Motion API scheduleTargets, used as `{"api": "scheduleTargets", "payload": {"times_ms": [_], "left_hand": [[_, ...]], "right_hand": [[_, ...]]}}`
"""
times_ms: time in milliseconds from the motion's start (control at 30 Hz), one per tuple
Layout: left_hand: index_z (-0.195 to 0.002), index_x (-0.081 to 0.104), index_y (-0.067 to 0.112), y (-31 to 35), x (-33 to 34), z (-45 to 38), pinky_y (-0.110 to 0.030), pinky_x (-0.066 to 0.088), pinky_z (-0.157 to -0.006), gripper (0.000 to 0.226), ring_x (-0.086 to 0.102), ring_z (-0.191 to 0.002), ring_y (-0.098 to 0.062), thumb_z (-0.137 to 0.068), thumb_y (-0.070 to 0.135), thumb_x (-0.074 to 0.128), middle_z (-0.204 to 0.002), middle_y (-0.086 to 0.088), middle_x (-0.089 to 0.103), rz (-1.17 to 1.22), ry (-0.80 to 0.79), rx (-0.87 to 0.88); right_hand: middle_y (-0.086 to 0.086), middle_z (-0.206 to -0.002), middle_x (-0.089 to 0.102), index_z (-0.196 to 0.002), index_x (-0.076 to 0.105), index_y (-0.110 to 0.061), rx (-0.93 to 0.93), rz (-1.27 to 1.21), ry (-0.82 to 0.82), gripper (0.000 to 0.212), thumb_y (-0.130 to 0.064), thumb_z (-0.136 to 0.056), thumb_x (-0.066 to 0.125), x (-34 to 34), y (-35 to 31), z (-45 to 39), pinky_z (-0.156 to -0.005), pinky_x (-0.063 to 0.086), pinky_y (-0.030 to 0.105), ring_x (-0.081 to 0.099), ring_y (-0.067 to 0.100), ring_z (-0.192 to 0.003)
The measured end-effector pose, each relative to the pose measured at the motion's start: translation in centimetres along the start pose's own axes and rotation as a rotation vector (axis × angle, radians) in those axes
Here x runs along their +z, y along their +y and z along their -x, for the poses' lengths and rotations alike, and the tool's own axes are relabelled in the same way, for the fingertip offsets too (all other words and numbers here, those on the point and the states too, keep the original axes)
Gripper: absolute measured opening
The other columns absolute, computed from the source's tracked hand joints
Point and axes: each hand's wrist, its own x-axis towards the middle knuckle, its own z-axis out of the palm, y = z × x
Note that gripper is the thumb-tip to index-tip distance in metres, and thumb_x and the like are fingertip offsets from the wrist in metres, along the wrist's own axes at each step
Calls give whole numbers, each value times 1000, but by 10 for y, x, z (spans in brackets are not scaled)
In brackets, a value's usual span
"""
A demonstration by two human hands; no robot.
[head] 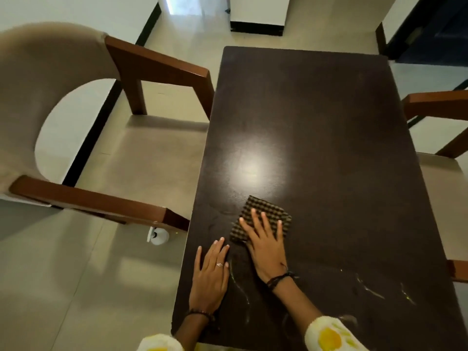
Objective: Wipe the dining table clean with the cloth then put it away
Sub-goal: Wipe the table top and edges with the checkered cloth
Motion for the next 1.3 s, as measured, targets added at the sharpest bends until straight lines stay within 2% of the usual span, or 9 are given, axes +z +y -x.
{"api": "scheduleTargets", "payload": {"times_ms": [167, 267, 400, 567, 700, 800, 1033, 1233, 1300], "left_hand": [[-128, 41, 13, -1, -7, 3, -29, 9, -114, 44, 33, -128, -15, -97, 32, 17, -134, -10, 49, 125, 45, -135], [-130, 41, 11, -7, -8, 4, -37, 11, -114, 50, 31, -130, -17, -97, 37, 16, -138, -10, 45, 155, 142, -282], [-137, 31, 14, -21, -8, 10, -49, 29, -104, 57, 41, -127, -29, -96, 46, 11, -143, -15, 37, 139, 173, -387], [-140, 28, 15, -23, -5, 9, -49, 39, -99, 56, 44, -125, -29, -96, 45, 11, -145, -14, 33, 157, 168, -374], [-140, 28, 14, -25, -4, 10, -48, 42, -97, 55, 46, -124, -28, -95, 43, 14, -145, -15, 34, 171, 165, -363], [-140, 28, 14, -25, -3, 9, -46, 41, -98, 53, 45, -125, -27, -92, 37, 27, -145, -14, 33, 179, 163, -358], [-141, 25, 10, -23, -7, 10, -45, 40, -100, 57, 42, -127, -24, -91, 36, 30, -146, -11, 33, 171, 167, -384], [-134, 36, 6, -20, -14, 12, -47, 43, -96, 52, 49, -120, -26, -96, 36, 19, -136, -14, 47, 212, 239, -537], [-131, 42, 5, -22, -13, 14, -46, 46, -93, 48, 53, -116, -27, -90, 27, 28, -130, -14, 53, 216, 260, -546]], "right_hand": [[-2, -141, 49, -134, 38, -36, -288, 113, -130, 50, -34, -84, 33, -7, 3, -14, -112, -5, 43, 46, 19, -130], [-4, -145, 41, -137, 35, -40, -397, 107, -135, 52, -33, -85, 35, -17, 47, -3, -112, -2, 37, 17, 6, -140], [-9, -152, 17, -140, 7, -55, -207, -74, -129, 53, -39, -94, 26, -17, 79, 26, -114, -15, 27, 9, 5, -142], [-6, -147, 29, -139, 29, -41, -69, 5, -42, 49, -35, -90, 30, -5, 47, 21, -113, -12, 34, -13, 1, -142], [-1, -143, 43, -135, 36, -33, -122, 44, -11, 49, -30, -87, 32, -6, 8, -11, -115, -6, 39, 20, 14, -142], [2, -139, 51, -132, 44, -32, -174, 43, -84, 47, -31, -86, 32, -9, -24, -51, -111, 19, 51, 49, 25, -127], [-2, -158, 3, -146, 19, -35, -317, 33, -158, 48, -30, -100, 34, -10, -76, -94, -113, -11, 47, 1, 20, -146], [0, -142, 48, -131, 43, -36, -460, 146, -195, 47, -31, -85, 36, 0, -79, -51, -110, 20, 54, 49, 22, -128], [-1, -140, 50, -130, 41, -36, -521, 147, -260, 48, -31, -83, 34, -1, -75, -34, -111, 13, 50, 50, 19, -127]]}}
